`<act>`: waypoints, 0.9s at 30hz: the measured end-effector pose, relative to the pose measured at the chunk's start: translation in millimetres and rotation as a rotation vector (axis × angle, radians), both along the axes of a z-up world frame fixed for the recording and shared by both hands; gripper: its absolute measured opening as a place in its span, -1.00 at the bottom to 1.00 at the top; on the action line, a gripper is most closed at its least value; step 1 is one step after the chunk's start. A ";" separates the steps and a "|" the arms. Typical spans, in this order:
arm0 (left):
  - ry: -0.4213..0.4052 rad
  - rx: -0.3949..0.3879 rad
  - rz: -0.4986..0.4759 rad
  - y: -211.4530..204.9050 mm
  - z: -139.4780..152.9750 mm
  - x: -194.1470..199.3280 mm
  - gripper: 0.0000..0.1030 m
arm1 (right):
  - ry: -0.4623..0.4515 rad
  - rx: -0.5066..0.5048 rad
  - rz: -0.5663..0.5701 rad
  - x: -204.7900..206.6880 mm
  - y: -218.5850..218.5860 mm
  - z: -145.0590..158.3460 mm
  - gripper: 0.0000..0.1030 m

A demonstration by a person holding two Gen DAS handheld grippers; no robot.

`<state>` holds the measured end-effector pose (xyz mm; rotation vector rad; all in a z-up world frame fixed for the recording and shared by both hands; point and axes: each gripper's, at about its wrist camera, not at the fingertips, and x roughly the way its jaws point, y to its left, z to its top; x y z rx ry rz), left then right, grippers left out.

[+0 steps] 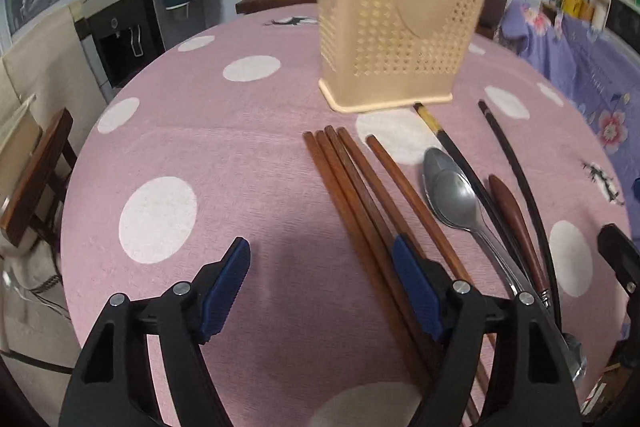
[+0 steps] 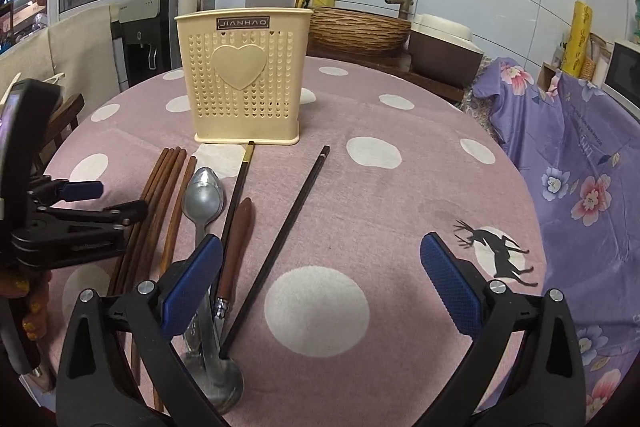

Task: Organize utensils
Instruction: 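Move left tool to a wooden chopstick while right tool approaches a black chopstick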

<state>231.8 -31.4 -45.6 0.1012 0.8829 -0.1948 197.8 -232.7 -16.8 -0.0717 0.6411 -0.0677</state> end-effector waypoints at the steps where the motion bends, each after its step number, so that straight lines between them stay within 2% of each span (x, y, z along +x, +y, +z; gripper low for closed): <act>1: 0.002 0.004 0.010 7.4 0.7 0.3 0.51 | 0.006 -0.001 0.003 3.9 0.4 -0.6 0.90; 4: 0.013 0.042 0.083 36.9 3.3 0.0 0.48 | 0.024 0.002 -0.003 12.7 -3.8 -3.9 0.90; 6: 0.024 -0.024 0.103 56.4 8.5 -2.5 0.49 | 0.038 0.005 -0.007 19.8 -6.9 -5.7 0.90; 9: 0.024 -0.026 0.132 60.8 14.5 -2.8 0.49 | 0.058 0.023 -0.010 30.5 -12.0 -5.0 0.90; 12: 0.038 -0.064 0.114 52.4 17.4 2.9 0.49 | 0.067 0.048 -0.012 41.3 -15.9 -1.1 0.90; 14: 0.053 -0.075 0.105 44.1 17.5 7.7 0.41 | 0.070 0.051 -0.010 48.7 -16.8 1.3 0.90; 19: 0.055 -0.058 0.094 27.8 16.4 22.5 0.02 | 0.110 0.075 -0.036 73.6 -21.0 2.0 0.90; 20: 0.071 -0.065 0.104 27.6 14.9 26.6 -0.02 | 0.121 0.087 -0.039 79.5 -22.2 0.8 0.86; 23: 0.115 -0.141 0.130 33.4 11.5 33.9 -0.16 | 0.194 0.125 -0.055 99.2 -21.5 -7.7 0.50; 24: 0.112 -0.144 0.136 33.7 11.0 34.2 -0.19 | 0.211 0.133 -0.058 104.9 -21.0 -10.6 0.33; 27: 0.091 -0.132 0.160 34.7 11.0 33.1 -0.24 | 0.263 0.144 -0.100 124.2 -21.1 -19.7 0.03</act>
